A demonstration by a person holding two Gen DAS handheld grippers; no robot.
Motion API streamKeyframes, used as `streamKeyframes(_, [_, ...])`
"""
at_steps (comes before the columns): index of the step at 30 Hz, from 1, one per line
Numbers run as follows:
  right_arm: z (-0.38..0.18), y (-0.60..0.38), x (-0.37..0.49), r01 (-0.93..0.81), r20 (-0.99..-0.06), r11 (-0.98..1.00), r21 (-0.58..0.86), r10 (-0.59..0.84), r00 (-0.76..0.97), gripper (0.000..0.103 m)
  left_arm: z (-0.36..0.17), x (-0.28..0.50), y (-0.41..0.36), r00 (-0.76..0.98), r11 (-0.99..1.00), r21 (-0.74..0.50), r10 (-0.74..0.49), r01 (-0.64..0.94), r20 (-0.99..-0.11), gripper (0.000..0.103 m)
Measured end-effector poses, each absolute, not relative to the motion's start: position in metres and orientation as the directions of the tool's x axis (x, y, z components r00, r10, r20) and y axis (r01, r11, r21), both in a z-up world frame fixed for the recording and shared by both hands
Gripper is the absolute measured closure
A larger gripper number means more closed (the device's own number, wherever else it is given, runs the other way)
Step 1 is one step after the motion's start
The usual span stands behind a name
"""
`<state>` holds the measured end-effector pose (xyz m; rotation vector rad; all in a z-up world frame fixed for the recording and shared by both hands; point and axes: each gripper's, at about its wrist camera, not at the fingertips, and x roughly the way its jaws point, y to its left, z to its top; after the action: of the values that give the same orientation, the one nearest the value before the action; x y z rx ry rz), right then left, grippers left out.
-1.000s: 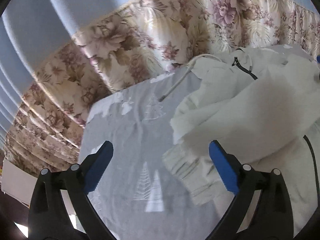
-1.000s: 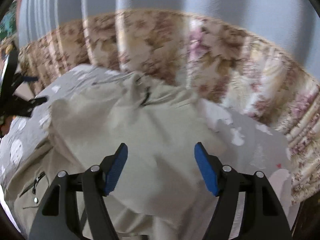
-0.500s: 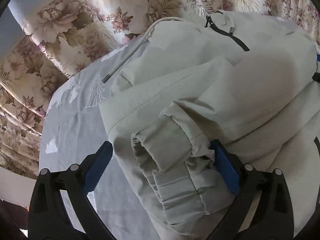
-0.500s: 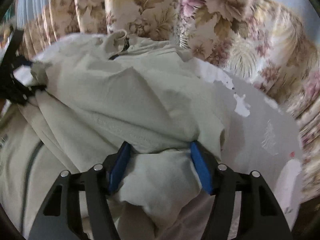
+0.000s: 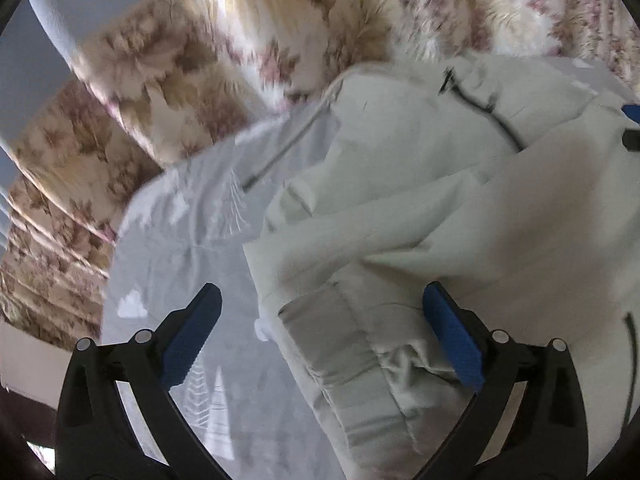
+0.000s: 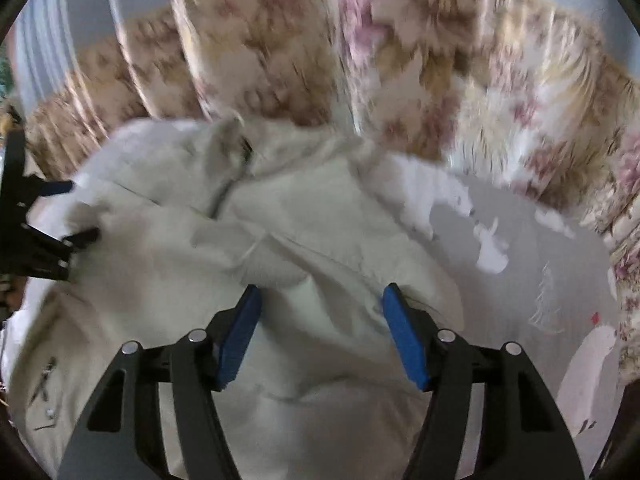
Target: Fold large clothes
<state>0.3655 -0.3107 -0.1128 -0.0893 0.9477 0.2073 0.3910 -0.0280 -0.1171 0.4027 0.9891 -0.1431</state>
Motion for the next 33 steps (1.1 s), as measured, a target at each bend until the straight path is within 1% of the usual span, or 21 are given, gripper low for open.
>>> streamKeyframes(4, [-0.126, -0.309, 0.371, -0.234, -0.831, 0.972, -0.032, 0.104, 0.546, 0.040, -0.131, 0.400, -0.012, 0.489, 0.942, 0.140, -0.029, 0.306, -0.872, 0.003])
streamKeyframes(8, [-0.136, -0.306, 0.375, -0.243, -0.837, 0.968, -0.070, 0.075, 0.542, 0.040, -0.141, 0.405, -0.006, 0.482, 0.947, 0.092, -0.072, 0.308, -0.873, 0.003])
streamKeyframes(12, [-0.135, -0.308, 0.376, -0.247, -0.839, 0.968, -0.055, 0.090, 0.537, 0.040, -0.140, 0.401, -0.008, 0.490, 0.944, 0.105, -0.066, 0.313, -0.869, 0.003])
streamKeyframes(14, [-0.126, -0.312, 0.378, -0.257, -0.852, 0.966, -0.012, 0.125, 0.509, 0.039, -0.134, 0.401, -0.009, 0.482, 0.942, 0.120, -0.049, 0.313, -0.875, 0.003])
streamKeyframes(16, [-0.097, -0.328, 0.375, -0.229, -0.831, 0.971, 0.063, 0.178, 0.528, 0.039, -0.121, 0.399, -0.009, 0.499, 0.937, 0.150, -0.030, 0.316, -0.866, 0.003])
streamKeyframes(18, [-0.065, -0.347, 0.375, -0.189, -0.801, 0.979, 0.074, 0.171, 0.573, 0.039, -0.099, 0.400, -0.006, 0.527, 0.923, 0.185, -0.021, 0.336, -0.850, 0.003])
streamKeyframes(20, [-0.033, -0.367, 0.379, -0.128, -0.775, 0.992, 0.020, 0.096, 0.625, 0.039, -0.081, 0.408, -0.002, 0.540, 0.919, 0.213, 0.000, 0.332, -0.842, 0.003])
streamKeyframes(21, [-0.009, -0.383, 0.381, -0.069, -0.746, 0.998, -0.008, 0.040, 0.665, 0.039, -0.070, 0.415, 0.001, 0.548, 0.918, 0.229, 0.016, 0.323, -0.836, 0.003])
streamKeyframes(22, [0.010, -0.397, 0.383, -0.024, -0.718, 1.000, -0.004, 0.014, 0.696, 0.039, -0.057, 0.424, 0.003, 0.558, 0.921, 0.239, 0.030, 0.307, -0.829, 0.003])
streamKeyframes(24, [0.057, -0.433, 0.387, 0.086, -0.647, 0.995, 0.060, -0.027, 0.762, 0.039, -0.032, 0.441, 0.008, 0.569, 0.934, 0.226, 0.031, 0.276, -0.822, 0.003])
streamKeyframes(25, [0.077, -0.445, 0.389, 0.126, -0.619, 0.990, 0.062, -0.061, 0.783, 0.039, -0.018, 0.451, 0.011, 0.569, 0.946, 0.199, 0.018, 0.257, -0.822, 0.003])
streamKeyframes(27, [0.120, -0.460, 0.400, 0.190, -0.563, 0.982, 0.001, -0.156, 0.811, 0.039, 0.003, 0.469, 0.014, 0.560, 0.963, 0.134, -0.020, 0.233, -0.828, 0.003])
streamKeyframes(28, [0.136, -0.464, 0.407, 0.207, -0.544, 0.978, -0.022, -0.185, 0.818, 0.038, 0.008, 0.474, 0.014, 0.558, 0.966, 0.121, -0.028, 0.228, -0.830, 0.003])
streamKeyframes(29, [0.149, -0.466, 0.417, 0.214, -0.538, 0.976, -0.036, -0.199, 0.819, 0.038, 0.013, 0.481, 0.011, 0.555, 0.968, 0.115, -0.031, 0.225, -0.831, 0.003])
streamKeyframes(31, [0.159, -0.461, 0.446, 0.197, -0.572, 0.979, -0.061, -0.196, 0.797, 0.037, 0.015, 0.493, 0.002, 0.552, 0.968, 0.127, -0.014, 0.216, -0.834, 0.003])
streamKeyframes(32, [0.152, -0.455, 0.460, 0.183, -0.601, 0.980, -0.082, -0.194, 0.775, 0.036, 0.013, 0.498, -0.003, 0.550, 0.968, 0.135, -0.003, 0.210, -0.835, 0.003])
streamKeyframes(33, [0.131, -0.443, 0.475, 0.136, -0.641, 0.987, -0.085, -0.159, 0.751, 0.034, 0.009, 0.504, -0.007, 0.545, 0.968, 0.138, 0.001, 0.211, -0.839, 0.003])
